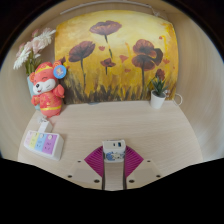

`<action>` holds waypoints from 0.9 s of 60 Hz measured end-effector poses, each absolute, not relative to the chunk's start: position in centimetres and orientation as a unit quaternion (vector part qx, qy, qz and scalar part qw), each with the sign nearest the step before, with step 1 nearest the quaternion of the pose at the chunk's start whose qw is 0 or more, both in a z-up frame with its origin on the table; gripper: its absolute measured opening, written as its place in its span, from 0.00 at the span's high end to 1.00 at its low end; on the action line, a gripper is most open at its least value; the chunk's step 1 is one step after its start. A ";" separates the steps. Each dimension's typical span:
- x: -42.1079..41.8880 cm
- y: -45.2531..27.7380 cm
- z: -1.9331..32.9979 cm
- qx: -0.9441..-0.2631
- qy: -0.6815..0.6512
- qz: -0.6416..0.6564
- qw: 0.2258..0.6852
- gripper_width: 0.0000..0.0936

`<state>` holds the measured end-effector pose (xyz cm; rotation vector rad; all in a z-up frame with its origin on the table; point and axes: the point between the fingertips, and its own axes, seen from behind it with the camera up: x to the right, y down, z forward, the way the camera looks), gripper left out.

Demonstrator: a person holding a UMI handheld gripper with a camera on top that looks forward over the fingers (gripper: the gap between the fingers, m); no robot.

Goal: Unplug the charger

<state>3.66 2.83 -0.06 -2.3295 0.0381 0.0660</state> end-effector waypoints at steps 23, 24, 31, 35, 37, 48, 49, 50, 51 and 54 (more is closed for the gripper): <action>4.5 4.8 2.9 -0.905 0.008 0.005 0.425 0.37; 4.4 4.7 3.6 -0.903 0.009 0.008 0.429 0.36; 3.8 4.0 10.6 -0.881 0.016 0.012 0.473 0.14; 3.5 2.9 15.7 -0.860 0.021 0.008 0.509 0.07; 3.0 2.1 18.0 -0.851 0.024 0.007 0.525 0.08; -0.4 -4.7 25.1 -0.827 0.026 0.006 0.562 0.08; -0.8 -5.4 25.2 -0.827 0.027 0.004 0.562 0.08; -1.0 -6.0 25.4 -0.828 0.026 0.004 0.561 0.08; -1.3 -6.7 25.5 -0.828 0.027 0.002 0.561 0.08; -1.9 -8.6 25.5 -0.831 0.027 -0.002 0.556 0.08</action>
